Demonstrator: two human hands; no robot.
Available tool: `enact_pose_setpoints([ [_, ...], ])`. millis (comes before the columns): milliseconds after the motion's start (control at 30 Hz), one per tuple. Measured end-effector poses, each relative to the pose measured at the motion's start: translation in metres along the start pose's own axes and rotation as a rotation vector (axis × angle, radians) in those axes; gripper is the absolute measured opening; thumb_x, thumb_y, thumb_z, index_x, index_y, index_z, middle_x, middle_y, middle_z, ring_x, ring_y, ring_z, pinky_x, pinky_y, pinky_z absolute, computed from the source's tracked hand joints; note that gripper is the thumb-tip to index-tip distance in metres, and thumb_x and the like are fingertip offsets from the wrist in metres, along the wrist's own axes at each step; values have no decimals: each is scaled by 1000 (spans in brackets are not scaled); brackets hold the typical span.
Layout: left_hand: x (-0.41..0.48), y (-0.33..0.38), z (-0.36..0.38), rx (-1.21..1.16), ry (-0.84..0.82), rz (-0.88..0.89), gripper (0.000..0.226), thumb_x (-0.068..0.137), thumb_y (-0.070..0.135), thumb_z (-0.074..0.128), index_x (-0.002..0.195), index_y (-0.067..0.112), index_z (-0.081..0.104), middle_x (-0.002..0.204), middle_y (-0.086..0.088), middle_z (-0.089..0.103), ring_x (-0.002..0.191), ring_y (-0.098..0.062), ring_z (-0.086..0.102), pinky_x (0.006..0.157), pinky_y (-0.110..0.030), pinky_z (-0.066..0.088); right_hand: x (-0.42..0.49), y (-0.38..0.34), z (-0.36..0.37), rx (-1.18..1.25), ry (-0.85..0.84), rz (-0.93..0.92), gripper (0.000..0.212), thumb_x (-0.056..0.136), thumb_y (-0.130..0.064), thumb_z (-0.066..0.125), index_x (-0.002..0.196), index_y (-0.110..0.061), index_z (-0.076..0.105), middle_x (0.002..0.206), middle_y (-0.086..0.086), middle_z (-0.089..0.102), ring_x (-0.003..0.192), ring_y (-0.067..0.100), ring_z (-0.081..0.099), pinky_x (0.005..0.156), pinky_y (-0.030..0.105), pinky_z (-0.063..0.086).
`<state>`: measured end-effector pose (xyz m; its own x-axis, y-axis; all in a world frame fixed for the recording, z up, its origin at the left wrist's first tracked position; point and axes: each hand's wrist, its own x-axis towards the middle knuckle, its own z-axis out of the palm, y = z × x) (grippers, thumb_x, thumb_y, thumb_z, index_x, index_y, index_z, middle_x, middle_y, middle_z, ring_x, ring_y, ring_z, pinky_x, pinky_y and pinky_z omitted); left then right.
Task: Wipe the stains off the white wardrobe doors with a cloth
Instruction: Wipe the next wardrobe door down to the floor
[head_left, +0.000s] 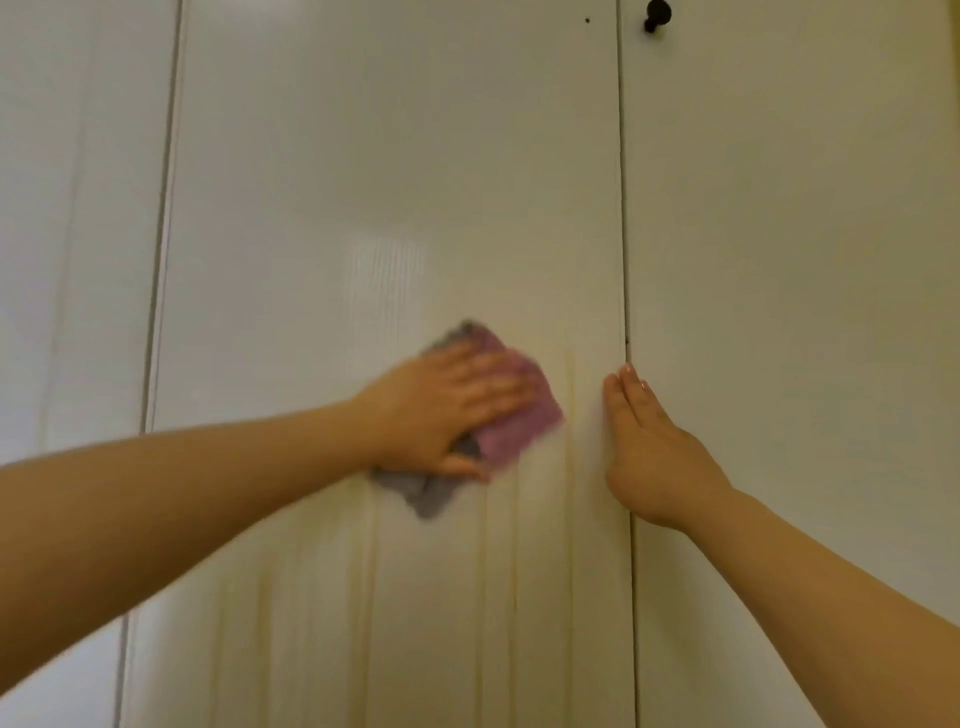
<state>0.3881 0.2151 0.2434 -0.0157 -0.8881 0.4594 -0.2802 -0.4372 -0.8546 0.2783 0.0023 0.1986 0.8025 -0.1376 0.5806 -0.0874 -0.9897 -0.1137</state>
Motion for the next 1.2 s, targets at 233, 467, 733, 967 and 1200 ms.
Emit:
enact_pose_setpoints([
  [233, 17, 14, -7, -134, 26, -284, 91, 81, 72, 24, 143, 7, 38, 147, -16, 39, 137, -38, 30, 113, -44, 7, -2, 0, -4, -8, -35, 3, 74, 89, -4, 27, 145, -16, -19, 150, -4, -30, 141, 11, -18, 116, 39, 10],
  [467, 34, -22, -23, -75, 13, -572, 100, 73, 75, 2, 152, 13, 12, 159, -9, 11, 146, -27, 3, 116, -42, -7, -4, -1, -9, -18, -78, 13, 75, 89, -3, 28, 145, -16, -20, 150, -4, -31, 141, 11, -18, 115, 39, 4],
  [733, 52, -12, -21, 25, -107, -260, 95, 77, 78, -1, 152, 19, -2, 159, -4, -2, 146, -24, -7, 114, -41, -14, -3, 4, -13, -51, -110, -11, 74, 89, -3, 28, 145, -15, -18, 149, -3, -31, 141, 11, -16, 116, 38, 10],
  [967, 51, 39, -9, -38, -91, 109, 93, 81, 76, 13, 148, 12, 14, 155, -9, 22, 144, -26, 7, 114, -41, -11, -1, 6, -11, -59, -95, -36, 72, 92, -11, 30, 146, -16, -17, 150, -3, -29, 142, 11, -15, 116, 38, 13],
  [1200, 54, 22, -12, -109, 47, -339, 104, 70, 77, -1, 152, 13, 8, 159, -9, 7, 146, -28, -2, 112, -38, -17, 0, 6, -11, -60, -101, -24, 76, 88, -4, 31, 146, -15, -18, 150, -4, -31, 141, 10, -15, 116, 39, 12],
])
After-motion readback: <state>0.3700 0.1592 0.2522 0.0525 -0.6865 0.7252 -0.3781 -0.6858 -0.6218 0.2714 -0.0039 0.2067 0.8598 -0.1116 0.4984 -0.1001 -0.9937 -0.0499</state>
